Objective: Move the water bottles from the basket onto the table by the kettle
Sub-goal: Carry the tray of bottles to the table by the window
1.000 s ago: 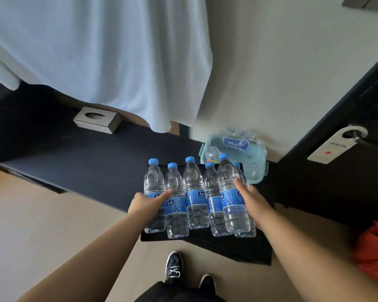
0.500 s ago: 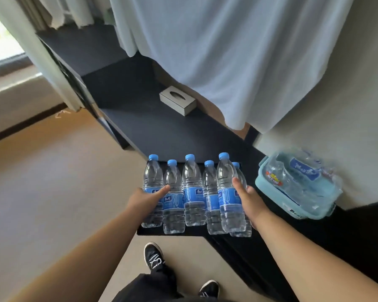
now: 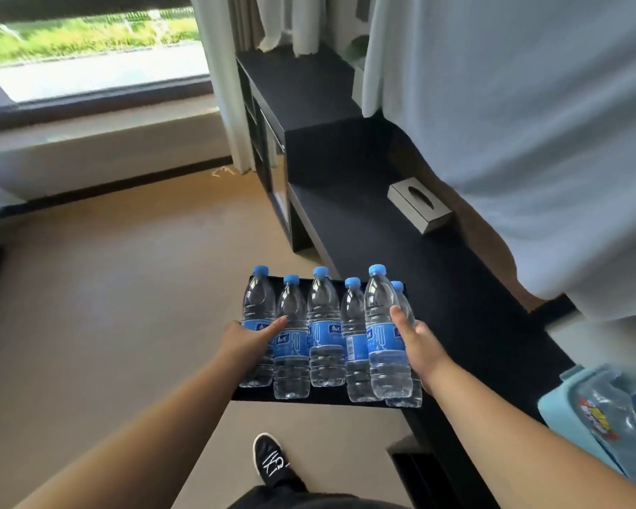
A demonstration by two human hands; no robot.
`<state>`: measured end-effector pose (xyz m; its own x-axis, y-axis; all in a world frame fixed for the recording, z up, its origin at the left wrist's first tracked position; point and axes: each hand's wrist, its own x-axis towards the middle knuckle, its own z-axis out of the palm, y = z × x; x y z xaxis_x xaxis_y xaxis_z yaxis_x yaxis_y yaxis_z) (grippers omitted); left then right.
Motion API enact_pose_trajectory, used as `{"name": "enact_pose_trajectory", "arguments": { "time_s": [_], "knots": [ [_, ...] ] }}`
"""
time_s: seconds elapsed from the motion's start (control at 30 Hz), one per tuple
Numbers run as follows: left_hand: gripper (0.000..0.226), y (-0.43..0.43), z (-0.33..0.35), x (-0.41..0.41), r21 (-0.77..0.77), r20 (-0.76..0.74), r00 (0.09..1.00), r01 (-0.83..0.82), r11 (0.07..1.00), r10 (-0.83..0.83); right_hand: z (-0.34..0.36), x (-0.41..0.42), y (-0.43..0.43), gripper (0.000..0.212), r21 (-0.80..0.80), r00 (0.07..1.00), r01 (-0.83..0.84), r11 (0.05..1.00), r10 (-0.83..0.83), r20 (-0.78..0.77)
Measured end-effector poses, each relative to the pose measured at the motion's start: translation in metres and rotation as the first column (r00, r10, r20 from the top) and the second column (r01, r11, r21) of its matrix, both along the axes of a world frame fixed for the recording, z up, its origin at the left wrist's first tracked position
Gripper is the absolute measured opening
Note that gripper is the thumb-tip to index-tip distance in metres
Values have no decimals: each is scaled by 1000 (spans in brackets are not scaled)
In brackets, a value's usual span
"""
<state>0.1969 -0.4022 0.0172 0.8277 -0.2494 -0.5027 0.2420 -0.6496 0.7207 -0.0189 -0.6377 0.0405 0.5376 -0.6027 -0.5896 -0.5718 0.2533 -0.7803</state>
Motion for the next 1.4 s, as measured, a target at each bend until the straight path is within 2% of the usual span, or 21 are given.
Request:
{"name": "enact_pose_trajectory", "arguments": {
  "time_s": [0.27,0.43,0.5,0.77,1.07,1.4],
  "knots": [
    [49,44,-1,107,-26,-8,997,-77,997,77,2,132,19,145,22,995,-94,995,94,18],
    [83,70,0,159,-39,-51,990,-130,991,128,5,204,27,145,28,988,-147,989,145,61],
    [89,77,0,177,-42,-48,987,-153,987,151,4,230,28,144,47,985,-163,985,160,63],
    [70,75,-3,238,-54,-53,975,-219,974,216,3,320,11,121,46,963,-263,964,260,74],
    [67,24,-8,323,-75,-83,951,-304,950,298,-7,431,-49,130,25,936,-347,938,344,75],
    [62,-33,-2,402,-46,-44,934,-356,933,354,0,538,-114,127,23,902,-424,906,420,99]
  ]
}}
